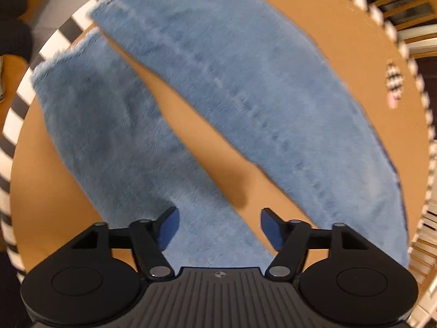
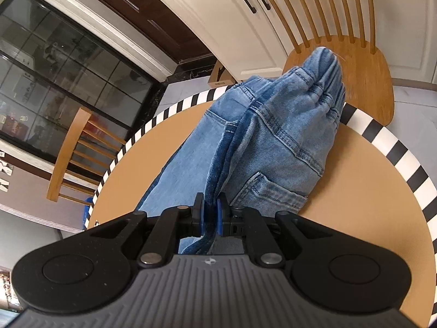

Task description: Fold clothes

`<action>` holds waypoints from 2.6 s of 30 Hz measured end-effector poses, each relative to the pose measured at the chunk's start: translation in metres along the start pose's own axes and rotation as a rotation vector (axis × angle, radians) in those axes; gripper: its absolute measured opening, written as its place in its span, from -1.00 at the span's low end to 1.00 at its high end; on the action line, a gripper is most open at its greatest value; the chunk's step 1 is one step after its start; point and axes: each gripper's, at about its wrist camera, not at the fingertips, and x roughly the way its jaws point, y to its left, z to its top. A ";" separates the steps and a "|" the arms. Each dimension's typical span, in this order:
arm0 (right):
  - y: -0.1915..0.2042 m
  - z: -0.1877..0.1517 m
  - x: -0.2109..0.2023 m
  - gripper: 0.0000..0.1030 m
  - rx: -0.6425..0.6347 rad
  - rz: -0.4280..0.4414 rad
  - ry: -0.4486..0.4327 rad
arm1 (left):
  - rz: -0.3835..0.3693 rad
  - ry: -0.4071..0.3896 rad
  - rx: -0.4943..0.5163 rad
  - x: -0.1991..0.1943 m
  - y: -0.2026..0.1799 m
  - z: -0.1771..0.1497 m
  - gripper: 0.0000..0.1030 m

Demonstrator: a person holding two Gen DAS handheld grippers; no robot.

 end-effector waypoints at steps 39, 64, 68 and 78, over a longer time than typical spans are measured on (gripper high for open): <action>-0.017 -0.009 -0.018 -0.77 -0.053 0.071 -0.023 | -0.118 -0.152 -0.051 -0.046 0.114 -0.056 -0.82; 0.111 0.047 0.095 -0.81 -0.096 -0.085 -0.040 | -0.374 -0.348 -0.271 -0.130 0.080 0.006 -0.83; 0.125 0.045 0.147 -0.81 -0.131 -0.175 -0.042 | -0.317 -0.324 -0.302 -0.090 0.041 0.044 -0.84; 0.120 0.031 0.213 -0.36 -0.067 -0.240 -0.061 | -0.221 -0.253 -0.293 -0.051 0.026 0.079 -0.81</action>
